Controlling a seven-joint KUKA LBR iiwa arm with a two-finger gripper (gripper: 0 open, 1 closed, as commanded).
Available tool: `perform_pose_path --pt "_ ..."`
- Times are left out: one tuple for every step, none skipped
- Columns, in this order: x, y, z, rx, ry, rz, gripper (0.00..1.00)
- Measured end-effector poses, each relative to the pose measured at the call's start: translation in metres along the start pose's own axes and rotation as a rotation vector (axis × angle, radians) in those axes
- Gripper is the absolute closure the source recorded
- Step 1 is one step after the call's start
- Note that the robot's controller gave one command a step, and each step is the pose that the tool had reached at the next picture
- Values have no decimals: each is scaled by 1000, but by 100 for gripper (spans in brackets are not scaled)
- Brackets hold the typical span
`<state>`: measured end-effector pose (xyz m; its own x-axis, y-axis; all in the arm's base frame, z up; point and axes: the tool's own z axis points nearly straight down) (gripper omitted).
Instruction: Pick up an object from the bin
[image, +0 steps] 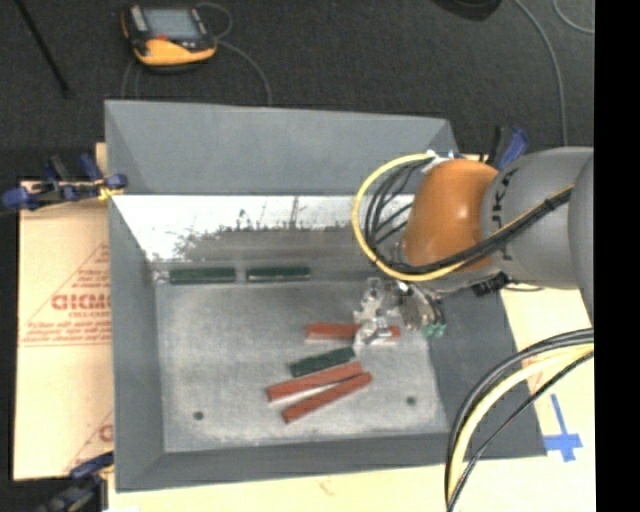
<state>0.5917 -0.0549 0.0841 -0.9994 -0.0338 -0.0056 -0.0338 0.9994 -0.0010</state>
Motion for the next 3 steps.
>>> perform_pose_path --pt "33 45 -76 -1 2 -40 100" --pt "33 44 -76 -1 2 -41 100" --pt "37 43 -154 0 2 -68 100"
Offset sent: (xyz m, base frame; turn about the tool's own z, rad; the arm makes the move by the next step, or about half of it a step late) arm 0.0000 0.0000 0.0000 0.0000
